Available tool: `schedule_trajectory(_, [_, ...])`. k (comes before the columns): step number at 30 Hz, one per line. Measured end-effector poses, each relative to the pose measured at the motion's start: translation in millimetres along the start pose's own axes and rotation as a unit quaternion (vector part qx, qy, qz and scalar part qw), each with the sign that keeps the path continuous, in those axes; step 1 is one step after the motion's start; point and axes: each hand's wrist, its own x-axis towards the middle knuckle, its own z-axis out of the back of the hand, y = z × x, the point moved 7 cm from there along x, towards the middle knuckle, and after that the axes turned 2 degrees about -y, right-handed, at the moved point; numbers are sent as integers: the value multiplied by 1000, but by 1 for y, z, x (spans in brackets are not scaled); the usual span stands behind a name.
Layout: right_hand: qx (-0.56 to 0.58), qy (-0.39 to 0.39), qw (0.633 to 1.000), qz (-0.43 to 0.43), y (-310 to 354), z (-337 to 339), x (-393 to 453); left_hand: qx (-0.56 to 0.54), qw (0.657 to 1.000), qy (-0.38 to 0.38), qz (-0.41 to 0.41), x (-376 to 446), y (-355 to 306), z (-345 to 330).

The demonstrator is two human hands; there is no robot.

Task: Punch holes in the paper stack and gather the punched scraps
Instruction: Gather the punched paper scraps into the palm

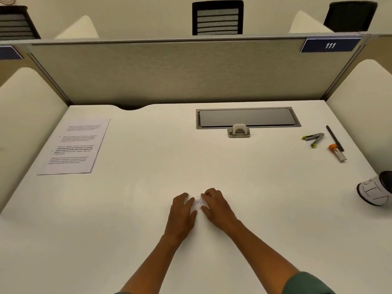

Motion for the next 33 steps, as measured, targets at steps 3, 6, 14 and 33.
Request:
schedule_trajectory(3, [-3,15,1000,4,8,-9,2,-17,1000,8,8,4,-3,-1])
schedule_trajectory(6, [102,18,992,-70,8,-15,1,-66,997,26,36,9,1,-3])
schedule_trajectory(14, [253,-23,945,-205,3,-18,0,-290,937,5,195,16,12,-12])
schedule_trajectory(33, [148,-91,963,-204,2,4,2,-66,997,31,0,24,-3,-4])
